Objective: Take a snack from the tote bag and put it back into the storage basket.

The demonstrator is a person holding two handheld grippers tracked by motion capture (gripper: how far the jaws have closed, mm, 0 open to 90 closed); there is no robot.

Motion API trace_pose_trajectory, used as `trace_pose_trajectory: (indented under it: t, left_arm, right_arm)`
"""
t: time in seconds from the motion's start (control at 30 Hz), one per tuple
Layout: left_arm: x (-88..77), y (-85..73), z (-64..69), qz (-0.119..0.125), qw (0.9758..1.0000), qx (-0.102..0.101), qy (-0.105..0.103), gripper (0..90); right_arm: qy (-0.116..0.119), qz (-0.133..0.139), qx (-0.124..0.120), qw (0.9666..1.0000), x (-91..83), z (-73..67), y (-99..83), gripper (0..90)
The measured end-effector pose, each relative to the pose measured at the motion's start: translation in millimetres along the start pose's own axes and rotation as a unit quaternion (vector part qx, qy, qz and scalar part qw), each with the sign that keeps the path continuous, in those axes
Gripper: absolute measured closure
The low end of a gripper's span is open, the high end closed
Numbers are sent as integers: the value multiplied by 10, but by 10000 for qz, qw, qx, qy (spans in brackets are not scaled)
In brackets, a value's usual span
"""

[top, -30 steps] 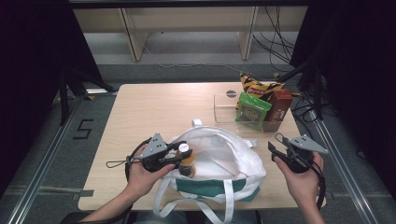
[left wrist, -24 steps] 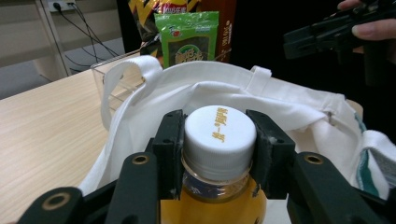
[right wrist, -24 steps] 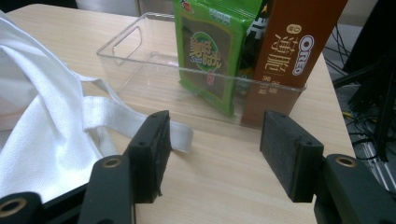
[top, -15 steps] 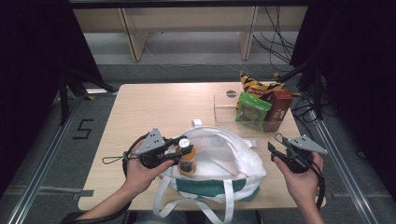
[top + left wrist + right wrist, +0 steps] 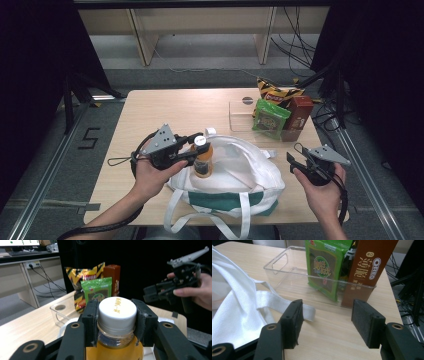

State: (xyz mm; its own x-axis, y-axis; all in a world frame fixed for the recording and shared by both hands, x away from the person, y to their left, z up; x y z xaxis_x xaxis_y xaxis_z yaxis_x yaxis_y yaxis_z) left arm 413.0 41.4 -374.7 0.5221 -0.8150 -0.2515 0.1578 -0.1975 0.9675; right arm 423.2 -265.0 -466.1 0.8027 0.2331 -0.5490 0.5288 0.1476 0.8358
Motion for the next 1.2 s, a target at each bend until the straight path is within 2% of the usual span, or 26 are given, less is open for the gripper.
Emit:
trace_pose_trajectory:
  t: [0.1,0.13,0.17,0.23,0.27,0.37,0.47,0.7,0.83,0.9,0.93,1.0,1.1,1.2]
  left_arm:
    - [1,67,-16,38,10000,46,7,588]
    - [0,98,-29,72,10000,54,11,588]
    - [-1,121,-37,95,9999,36,22,588]
    - [4,161,-46,133,9999,21,6,588]
    - [8,175,-51,143,9999,24,5,588]
    - [19,226,-71,179,9998,21,10,588]
    - [29,272,-69,190,9998,40,1,588]
    - [63,400,-54,237,9997,69,-90,588]
    - [81,462,-56,289,9995,119,-93,588]
    - [87,485,-57,294,9994,132,-95,588]
    - [91,496,-57,312,9994,113,-101,588]
    - [100,517,-60,311,9994,94,-131,588]
    - [113,547,-61,327,9993,77,-160,588]
    - [130,575,-51,362,9992,112,-160,588]
  right_arm:
    - [-5,6,-9,10000,3,3,-1,433]
    - [-41,-33,108,9999,-5,-12,-11,433]
    - [18,39,18,10000,12,-12,3,433]
    - [-61,44,-62,10000,-5,15,4,433]
    - [-38,-25,167,9999,-15,-16,-12,433]
    - [-71,71,-135,9999,-1,31,13,434]
    - [-14,51,-53,10000,1,16,7,435]
    - [-75,17,-117,9999,8,33,-2,435]
    - [-56,-26,78,10000,2,10,-16,438]
    - [-58,-28,67,10000,4,15,-18,438]
    - [-23,24,-41,10000,13,29,-6,438]
    - [-30,-14,95,9999,7,11,-17,440]
    - [11,-75,175,9998,2,-2,-28,447]
    - [37,-6,172,9998,10,-3,-16,448]
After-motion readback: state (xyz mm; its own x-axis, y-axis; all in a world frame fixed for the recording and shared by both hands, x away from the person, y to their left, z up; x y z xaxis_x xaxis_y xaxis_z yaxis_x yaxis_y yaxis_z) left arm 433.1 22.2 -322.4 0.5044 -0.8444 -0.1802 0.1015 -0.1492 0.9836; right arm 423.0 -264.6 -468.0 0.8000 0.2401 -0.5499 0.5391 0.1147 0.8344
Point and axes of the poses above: each handheld gripper's, and its own axes: x roughly forward along the jaws, y roughly out of its top, z roughly to its right, the point moved 9 cm from there along x, roughly forward along the jaws, and after that the axes turned 5 degrees about -z, right-handed, at the moved point
